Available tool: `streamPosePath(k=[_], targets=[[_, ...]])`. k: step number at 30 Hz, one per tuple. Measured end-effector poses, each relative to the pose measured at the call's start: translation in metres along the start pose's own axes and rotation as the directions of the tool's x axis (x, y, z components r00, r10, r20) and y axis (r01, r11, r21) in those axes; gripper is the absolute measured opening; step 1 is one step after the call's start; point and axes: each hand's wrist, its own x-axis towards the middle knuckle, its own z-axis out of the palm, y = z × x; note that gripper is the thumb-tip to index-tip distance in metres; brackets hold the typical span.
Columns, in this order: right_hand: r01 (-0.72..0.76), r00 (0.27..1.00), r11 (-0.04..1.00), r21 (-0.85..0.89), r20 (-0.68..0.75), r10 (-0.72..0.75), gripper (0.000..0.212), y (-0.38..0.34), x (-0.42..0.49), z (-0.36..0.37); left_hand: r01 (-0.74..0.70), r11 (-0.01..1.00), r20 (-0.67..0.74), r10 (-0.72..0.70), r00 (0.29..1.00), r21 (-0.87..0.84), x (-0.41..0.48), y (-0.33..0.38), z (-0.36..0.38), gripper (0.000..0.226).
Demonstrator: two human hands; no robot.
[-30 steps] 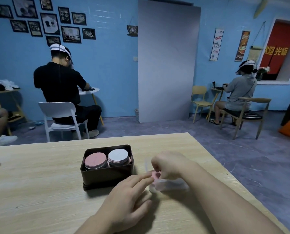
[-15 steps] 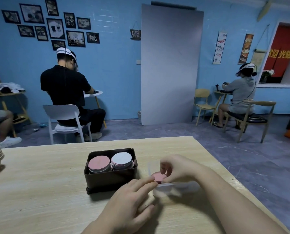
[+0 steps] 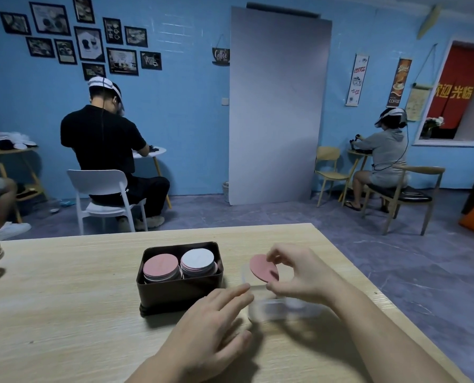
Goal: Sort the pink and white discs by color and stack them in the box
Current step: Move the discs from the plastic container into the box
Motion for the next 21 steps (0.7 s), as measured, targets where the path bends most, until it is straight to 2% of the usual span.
streamPosePath(k=[4, 13, 17, 21], targets=[[0.034, 0.997, 0.996, 0.086, -0.071, -0.028, 0.045, -0.007, -0.005, 0.012, 0.034, 0.999, -0.086, -0.036, 0.996, -0.027, -0.003, -0.004, -0.018, 0.045], [0.17, 0.973, 0.976, 0.139, -0.183, -0.143, 0.052, -0.043, 0.013, 0.049, 0.114, 0.99, -0.205, -0.093, 0.974, 0.089, -0.042, -0.043, -0.072, 0.031], [0.164, 0.974, 0.973, 0.162, -0.183, -0.133, 0.051, -0.064, 0.029, 0.065, 0.102, 0.989, -0.29, -0.068, 0.954, 0.104, -0.064, -0.052, -0.087, 0.023], [0.1, 0.983, 0.987, 0.126, -0.165, -0.079, 0.048, -0.079, 0.055, 0.075, 0.184, 0.972, -0.254, -0.143, 0.957, 0.145, -0.08, -0.071, -0.096, 0.031]])
